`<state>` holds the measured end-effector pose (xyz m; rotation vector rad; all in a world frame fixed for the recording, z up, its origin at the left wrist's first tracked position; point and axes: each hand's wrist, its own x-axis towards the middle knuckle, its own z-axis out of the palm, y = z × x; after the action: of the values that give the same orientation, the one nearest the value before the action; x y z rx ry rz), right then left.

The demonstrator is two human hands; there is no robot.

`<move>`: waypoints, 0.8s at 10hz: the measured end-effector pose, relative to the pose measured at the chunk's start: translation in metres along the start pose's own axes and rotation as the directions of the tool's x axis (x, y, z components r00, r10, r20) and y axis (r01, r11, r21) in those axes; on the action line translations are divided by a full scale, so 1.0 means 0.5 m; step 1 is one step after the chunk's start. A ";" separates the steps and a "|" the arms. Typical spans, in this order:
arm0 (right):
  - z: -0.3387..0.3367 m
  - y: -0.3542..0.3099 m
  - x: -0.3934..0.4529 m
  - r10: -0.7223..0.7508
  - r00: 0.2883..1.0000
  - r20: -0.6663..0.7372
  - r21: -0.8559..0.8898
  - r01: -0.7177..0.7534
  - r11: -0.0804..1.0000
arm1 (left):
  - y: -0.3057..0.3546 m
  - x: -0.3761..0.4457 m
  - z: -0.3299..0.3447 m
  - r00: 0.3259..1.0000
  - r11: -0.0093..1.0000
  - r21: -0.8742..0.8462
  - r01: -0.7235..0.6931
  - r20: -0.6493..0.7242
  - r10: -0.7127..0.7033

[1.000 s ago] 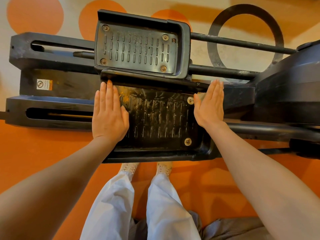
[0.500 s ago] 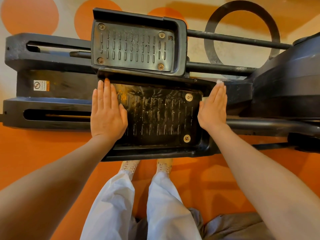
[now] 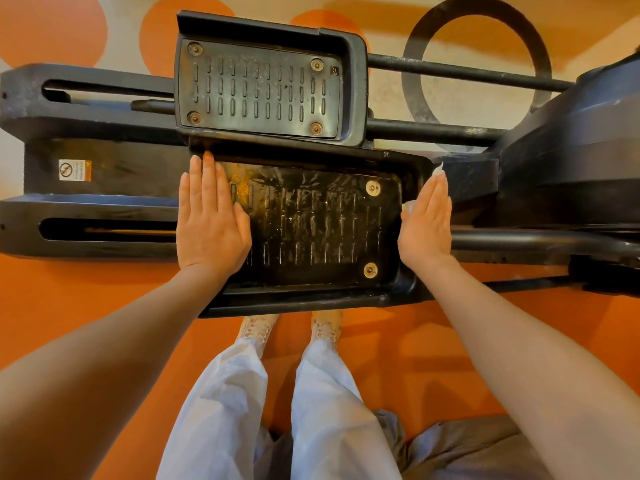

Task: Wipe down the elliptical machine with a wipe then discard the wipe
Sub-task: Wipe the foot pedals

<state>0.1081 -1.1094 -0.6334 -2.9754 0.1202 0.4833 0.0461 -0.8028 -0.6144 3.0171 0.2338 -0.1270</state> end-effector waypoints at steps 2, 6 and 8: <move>0.032 0.027 -0.133 0.030 0.997 0.076 -0.152 -0.018 0.988 | 0.000 0.000 0.001 1.000 1.000 -0.008 -0.004 -0.003 0.004; 0.023 0.040 -0.119 -0.022 0.995 0.097 -0.125 0.034 0.992 | -0.003 0.000 0.003 1.000 1.000 -0.009 -0.012 -0.004 0.012; 0.030 0.069 -0.155 -0.071 0.983 0.168 -0.062 0.083 0.995 | -0.004 -0.001 0.003 1.000 1.000 -0.005 -0.017 -0.009 0.017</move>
<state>0.0267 -1.1367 -0.6265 -2.9764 -0.0279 0.7366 0.0452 -0.8012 -0.6159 3.0148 0.2095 -0.1118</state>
